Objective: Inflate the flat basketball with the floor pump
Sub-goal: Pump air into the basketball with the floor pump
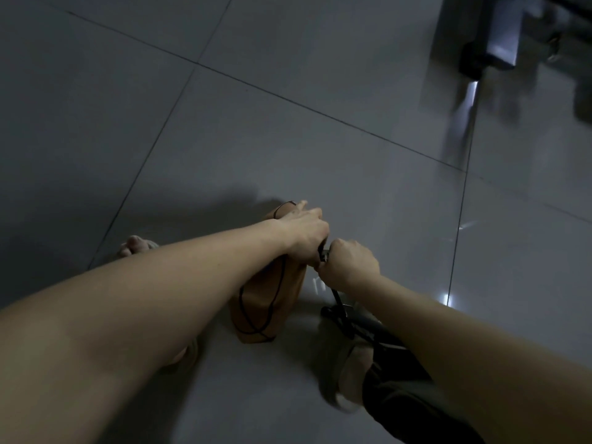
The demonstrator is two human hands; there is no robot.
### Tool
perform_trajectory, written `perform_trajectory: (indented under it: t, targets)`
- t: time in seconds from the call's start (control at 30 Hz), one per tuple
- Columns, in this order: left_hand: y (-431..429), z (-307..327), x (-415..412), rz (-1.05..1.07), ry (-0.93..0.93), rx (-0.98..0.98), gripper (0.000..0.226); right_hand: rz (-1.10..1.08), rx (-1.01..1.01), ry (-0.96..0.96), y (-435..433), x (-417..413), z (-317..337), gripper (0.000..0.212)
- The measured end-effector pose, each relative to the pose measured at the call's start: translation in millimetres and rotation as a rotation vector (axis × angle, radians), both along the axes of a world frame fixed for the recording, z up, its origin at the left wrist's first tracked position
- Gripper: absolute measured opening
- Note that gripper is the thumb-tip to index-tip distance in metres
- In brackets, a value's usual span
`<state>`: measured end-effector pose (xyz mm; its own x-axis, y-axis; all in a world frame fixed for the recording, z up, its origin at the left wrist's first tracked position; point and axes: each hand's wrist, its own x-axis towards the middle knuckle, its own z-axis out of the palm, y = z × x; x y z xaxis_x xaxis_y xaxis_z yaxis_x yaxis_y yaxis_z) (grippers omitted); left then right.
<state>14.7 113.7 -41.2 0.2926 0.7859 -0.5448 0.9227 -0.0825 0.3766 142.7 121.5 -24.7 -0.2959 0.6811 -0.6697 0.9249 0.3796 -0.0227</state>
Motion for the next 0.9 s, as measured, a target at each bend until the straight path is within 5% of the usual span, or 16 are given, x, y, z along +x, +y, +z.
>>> perform_trajectory:
  t: [0.33,0.9]
  targets:
    - [-5.8,7.3,-11.0,0.128,-0.049,0.0,0.014,-0.027,-0.058,-0.033,9.9,6.4,-2.0,0.057]
    - [-2.4,3.6,-12.0,0.126,0.013,-0.028,0.015,0.062,0.021,-0.05,2.7,-2.1,5.3,0.038]
